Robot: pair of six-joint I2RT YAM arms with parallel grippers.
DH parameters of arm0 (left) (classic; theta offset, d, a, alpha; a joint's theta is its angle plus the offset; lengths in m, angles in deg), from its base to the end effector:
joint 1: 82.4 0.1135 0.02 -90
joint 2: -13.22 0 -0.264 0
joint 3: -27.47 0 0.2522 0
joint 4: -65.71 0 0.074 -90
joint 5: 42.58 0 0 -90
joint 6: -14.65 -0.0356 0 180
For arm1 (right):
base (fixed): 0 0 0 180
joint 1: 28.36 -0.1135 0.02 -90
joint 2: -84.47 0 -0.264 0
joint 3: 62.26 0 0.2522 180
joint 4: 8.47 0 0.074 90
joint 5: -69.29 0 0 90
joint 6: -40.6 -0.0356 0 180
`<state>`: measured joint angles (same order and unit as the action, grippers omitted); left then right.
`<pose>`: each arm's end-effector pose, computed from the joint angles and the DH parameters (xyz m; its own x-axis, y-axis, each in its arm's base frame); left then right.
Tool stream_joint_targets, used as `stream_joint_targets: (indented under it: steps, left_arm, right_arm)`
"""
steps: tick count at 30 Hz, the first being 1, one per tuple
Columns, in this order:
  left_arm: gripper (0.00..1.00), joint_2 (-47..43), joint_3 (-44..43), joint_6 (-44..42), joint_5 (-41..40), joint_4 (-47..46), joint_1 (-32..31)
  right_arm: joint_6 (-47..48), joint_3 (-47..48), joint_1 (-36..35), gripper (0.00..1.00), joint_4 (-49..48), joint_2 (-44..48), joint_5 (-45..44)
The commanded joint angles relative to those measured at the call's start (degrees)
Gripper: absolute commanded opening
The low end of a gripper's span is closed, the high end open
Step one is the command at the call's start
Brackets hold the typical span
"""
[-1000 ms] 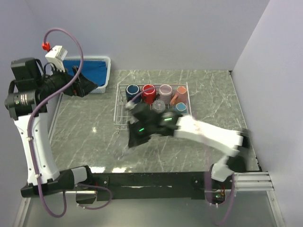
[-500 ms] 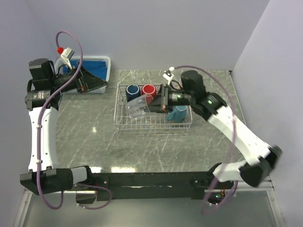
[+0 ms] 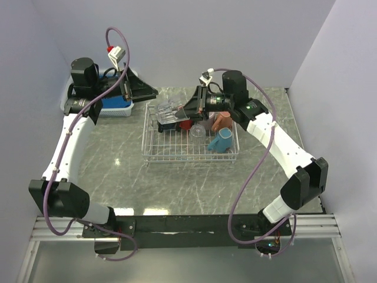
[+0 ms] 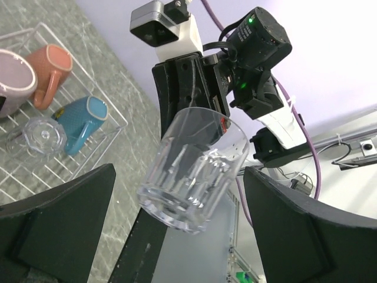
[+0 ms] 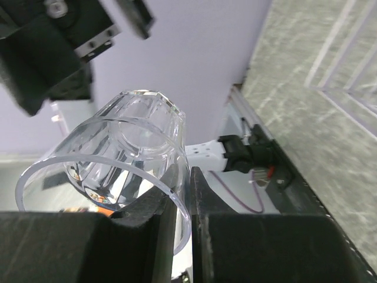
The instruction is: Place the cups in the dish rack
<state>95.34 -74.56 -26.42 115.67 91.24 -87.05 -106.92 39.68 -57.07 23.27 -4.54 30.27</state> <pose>0.3040 -0.0579 0.4524 -0.7814 -0.2167 -0.5852 0.5514 0.1994 -0.8100 0.2959 0.1936 0.4028 -0.9511 0.0846 -0.2970 -0.2702 0.2375 0.9330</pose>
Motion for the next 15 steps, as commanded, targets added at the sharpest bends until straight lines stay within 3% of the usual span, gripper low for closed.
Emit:
stream_joint_targets:
  steps: [1,12,15]
  left_arm:
    - [0.96,-1.7,1.0,2.9,2.3,-7.7,-0.3]
    - [0.96,-0.9,0.9,3.1,4.4,-7.4,-3.0]
    - [0.96,-0.4,1.0,2.0,5.2,-6.6,-3.2]
  right_arm:
    - [-5.7,2.3,0.8,0.0,-10.4,-1.6,6.1]
    - [-11.5,4.6,1.5,0.0,-17.9,-7.2,8.3]
    - [-16.7,3.8,1.8,0.0,-25.8,-8.5,9.2]
